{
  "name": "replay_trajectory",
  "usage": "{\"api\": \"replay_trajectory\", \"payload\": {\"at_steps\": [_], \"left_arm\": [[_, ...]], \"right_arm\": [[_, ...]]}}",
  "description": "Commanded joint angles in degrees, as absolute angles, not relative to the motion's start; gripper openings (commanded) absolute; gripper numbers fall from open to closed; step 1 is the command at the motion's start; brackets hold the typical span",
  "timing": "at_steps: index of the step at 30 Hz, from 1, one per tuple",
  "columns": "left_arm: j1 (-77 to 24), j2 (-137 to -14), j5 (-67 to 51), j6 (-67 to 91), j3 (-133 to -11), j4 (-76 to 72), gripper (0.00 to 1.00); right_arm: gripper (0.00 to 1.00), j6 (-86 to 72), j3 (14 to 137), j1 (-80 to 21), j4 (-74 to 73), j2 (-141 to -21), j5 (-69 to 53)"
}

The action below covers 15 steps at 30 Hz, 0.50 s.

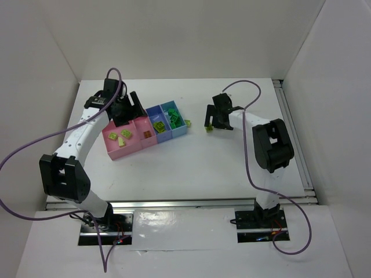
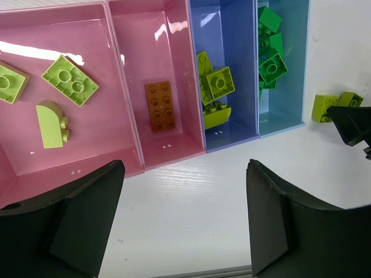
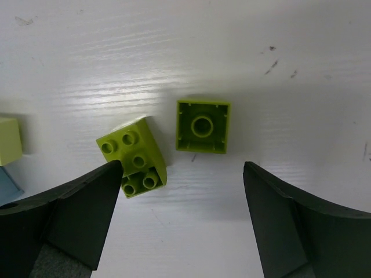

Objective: Sort the legos into containers by color

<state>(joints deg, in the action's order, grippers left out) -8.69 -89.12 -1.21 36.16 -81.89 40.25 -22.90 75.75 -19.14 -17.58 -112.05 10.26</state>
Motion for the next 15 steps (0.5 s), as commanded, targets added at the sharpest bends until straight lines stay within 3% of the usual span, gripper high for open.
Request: {"api": "replay_trajectory", "payload": {"at_steps": [1, 11, 15], "left_arm": [[-9.1, -89.3, -1.6, 35.3, -84.6, 39.5, 0.87], [-9.7, -89.3, -1.5, 34.8, -84.6, 39.5, 0.87], [-15.5, -91.0, 0.3, 33.8, -87.6, 39.5, 0.87]], "right_arm": [[0.91, -23.9, 73.4, -17.9, -17.4, -107.1, 11.6], [0.94, -25.3, 69.3, -14.9, -11.0, -101.4, 6.9], [0.94, -25.9, 71.3, -14.4, -11.0, -103.4, 6.9]]}}
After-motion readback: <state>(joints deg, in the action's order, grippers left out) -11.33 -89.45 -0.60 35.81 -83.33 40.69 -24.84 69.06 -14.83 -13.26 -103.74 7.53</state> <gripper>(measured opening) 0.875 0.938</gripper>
